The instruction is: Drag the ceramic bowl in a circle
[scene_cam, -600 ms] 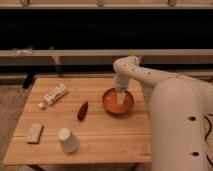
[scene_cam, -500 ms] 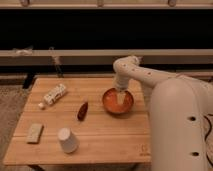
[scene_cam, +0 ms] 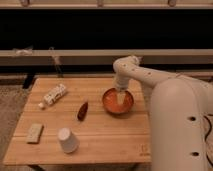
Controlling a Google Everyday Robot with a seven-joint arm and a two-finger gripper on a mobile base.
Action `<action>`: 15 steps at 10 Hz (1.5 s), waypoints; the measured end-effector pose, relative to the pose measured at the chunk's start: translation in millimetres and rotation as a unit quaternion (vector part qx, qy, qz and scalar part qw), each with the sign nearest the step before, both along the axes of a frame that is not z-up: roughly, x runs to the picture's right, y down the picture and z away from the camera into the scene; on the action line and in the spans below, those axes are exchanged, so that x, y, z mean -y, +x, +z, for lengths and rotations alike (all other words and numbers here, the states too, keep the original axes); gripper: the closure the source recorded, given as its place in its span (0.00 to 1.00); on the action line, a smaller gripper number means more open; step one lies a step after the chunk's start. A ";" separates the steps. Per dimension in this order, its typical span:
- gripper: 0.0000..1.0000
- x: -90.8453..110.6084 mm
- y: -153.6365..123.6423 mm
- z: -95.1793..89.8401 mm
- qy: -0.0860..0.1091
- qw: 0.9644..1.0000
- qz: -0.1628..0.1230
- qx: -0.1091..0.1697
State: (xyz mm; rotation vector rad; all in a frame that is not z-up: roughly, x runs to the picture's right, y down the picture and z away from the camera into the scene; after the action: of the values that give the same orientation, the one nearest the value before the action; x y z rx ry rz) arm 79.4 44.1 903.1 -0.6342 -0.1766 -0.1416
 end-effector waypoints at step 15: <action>0.20 5.4 1.2 2.0 0.003 1.000 0.001 -0.003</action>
State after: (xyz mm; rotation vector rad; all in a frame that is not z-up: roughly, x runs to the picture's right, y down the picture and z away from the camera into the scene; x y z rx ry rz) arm 80.6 38.7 905.1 -0.6288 -0.1711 -0.1372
